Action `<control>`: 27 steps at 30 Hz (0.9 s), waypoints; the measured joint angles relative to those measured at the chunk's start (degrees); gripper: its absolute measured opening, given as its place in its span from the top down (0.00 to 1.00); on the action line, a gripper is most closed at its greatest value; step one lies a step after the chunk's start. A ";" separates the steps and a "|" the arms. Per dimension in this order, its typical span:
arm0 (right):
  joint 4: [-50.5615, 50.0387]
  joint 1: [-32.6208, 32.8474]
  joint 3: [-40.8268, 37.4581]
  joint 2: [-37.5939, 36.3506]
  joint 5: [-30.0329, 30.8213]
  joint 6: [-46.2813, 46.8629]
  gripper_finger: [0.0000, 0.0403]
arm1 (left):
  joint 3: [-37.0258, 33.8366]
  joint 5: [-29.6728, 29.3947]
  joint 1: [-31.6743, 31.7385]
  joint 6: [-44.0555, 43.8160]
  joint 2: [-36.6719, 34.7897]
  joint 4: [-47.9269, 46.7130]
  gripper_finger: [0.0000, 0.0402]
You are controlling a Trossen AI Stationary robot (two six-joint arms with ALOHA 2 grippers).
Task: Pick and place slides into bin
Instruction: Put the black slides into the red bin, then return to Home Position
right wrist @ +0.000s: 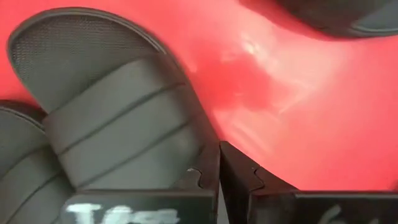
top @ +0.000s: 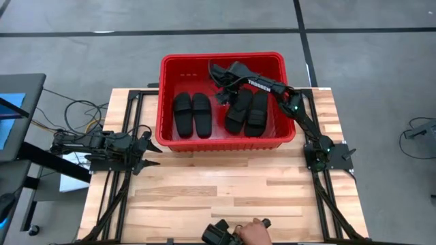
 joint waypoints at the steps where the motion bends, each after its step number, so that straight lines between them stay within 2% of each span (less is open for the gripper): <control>1: -0.06 0.08 0.00 -0.42 0.25 0.07 1.00 | 0.00 0.00 -0.01 0.00 -0.01 0.00 0.36; 7: -1.69 0.70 0.00 -2.04 0.62 1.77 1.00 | 0.00 0.02 -0.01 0.00 0.01 0.00 0.36; 12: -1.56 1.98 0.00 -3.34 6.86 4.56 1.00 | 0.00 0.00 0.01 0.00 -0.01 0.00 0.36; 16: 0.46 3.87 -0.02 -6.71 10.71 4.95 1.00 | 0.00 0.00 -0.01 0.00 0.00 0.00 0.36; 20: 5.75 5.69 -0.02 -11.84 10.73 11.65 1.00 | 0.00 0.01 0.01 0.00 -0.01 0.00 0.36; 23: 11.47 6.82 -0.02 -16.86 7.69 19.61 1.00 | 0.00 0.02 -0.01 0.00 0.01 0.00 0.36; 27: 20.02 7.09 -0.02 -23.56 -6.49 33.55 1.00 | 0.00 0.02 0.01 0.00 0.01 0.00 0.36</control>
